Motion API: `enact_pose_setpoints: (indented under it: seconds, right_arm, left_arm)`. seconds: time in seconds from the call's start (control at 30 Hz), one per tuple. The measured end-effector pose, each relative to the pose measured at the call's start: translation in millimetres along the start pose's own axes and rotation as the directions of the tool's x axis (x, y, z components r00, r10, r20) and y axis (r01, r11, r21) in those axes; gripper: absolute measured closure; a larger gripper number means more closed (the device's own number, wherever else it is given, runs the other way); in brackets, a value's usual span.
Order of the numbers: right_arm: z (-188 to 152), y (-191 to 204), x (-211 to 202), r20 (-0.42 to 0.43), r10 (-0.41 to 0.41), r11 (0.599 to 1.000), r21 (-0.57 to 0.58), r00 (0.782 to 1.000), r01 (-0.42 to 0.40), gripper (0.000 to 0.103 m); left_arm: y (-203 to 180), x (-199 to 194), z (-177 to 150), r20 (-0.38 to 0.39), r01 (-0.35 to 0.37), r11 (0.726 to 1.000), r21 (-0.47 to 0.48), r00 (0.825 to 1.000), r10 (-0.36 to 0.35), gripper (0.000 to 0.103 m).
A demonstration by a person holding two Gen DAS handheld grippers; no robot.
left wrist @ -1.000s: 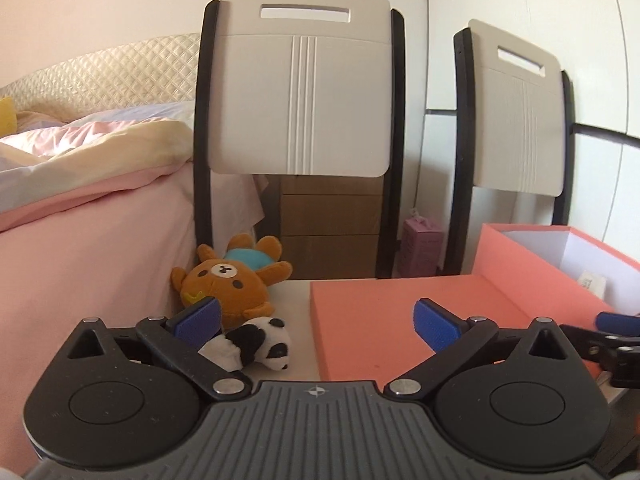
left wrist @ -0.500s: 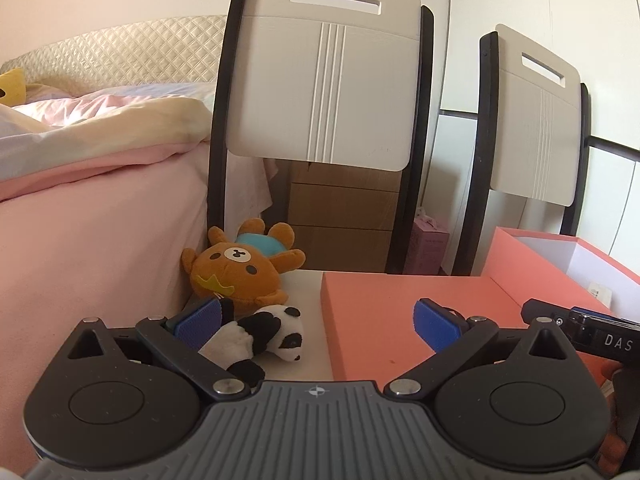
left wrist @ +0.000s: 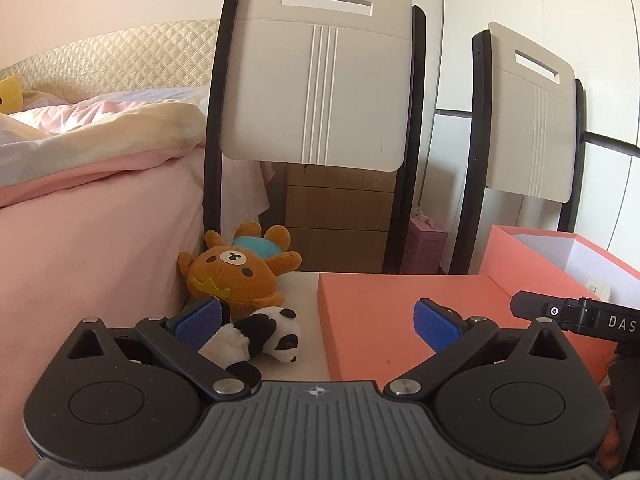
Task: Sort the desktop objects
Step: 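Move the right gripper toward the panda plush beside the teddy bear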
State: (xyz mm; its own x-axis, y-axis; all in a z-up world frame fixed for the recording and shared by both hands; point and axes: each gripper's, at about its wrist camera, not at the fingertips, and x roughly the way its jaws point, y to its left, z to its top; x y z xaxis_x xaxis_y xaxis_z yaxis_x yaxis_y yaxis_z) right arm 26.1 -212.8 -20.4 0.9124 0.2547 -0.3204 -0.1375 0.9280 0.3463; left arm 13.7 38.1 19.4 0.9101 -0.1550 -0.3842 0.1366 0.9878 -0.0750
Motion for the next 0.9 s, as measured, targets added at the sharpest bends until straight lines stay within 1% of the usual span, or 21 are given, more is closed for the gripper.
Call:
enact_pose_setpoints:
  seconds: [0.1,0.23,0.33,0.5,0.57,0.67,0.73,0.9]
  right_arm:
    - [9,8,1,0.008,0.015,0.998,-0.061,1.000,-0.015,0.000]
    - [30,26,11,-0.003,0.046,0.993,-0.107,0.999,-0.046,0.001]
    - [47,38,23,-0.012,0.100,0.989,-0.111,0.995,-0.101,0.001]
    - [67,51,61,-0.074,0.159,0.981,-0.098,0.985,-0.166,0.001]
    - [70,54,78,-0.100,0.198,0.974,-0.089,0.975,-0.207,0.001]
    - [68,60,101,-0.119,0.224,0.966,-0.104,0.967,-0.236,0.000]
    - [63,65,114,-0.150,0.243,0.959,-0.109,0.958,-0.260,0.000]
    - [45,72,139,-0.215,0.294,0.942,-0.098,0.931,-0.320,0.000]
  left_arm:
    - [2,-4,0,0.014,0.008,1.000,-0.010,1.000,-0.008,0.000]
    - [4,-9,0,0.030,0.012,1.000,-0.016,0.999,-0.012,0.000]
    - [7,-12,0,0.039,0.013,1.000,-0.021,0.999,-0.012,0.000]
    - [13,-16,1,0.052,0.010,0.999,-0.037,0.999,-0.008,0.000]
    - [15,-17,1,0.053,0.006,0.999,-0.044,0.999,-0.004,0.000]
    - [17,-22,3,0.050,0.005,0.998,-0.057,0.999,-0.002,0.000]
    - [18,-30,5,0.068,0.016,0.998,-0.066,0.998,-0.011,0.000]
    - [18,-34,3,0.077,-0.007,0.999,-0.040,0.997,0.010,0.000]
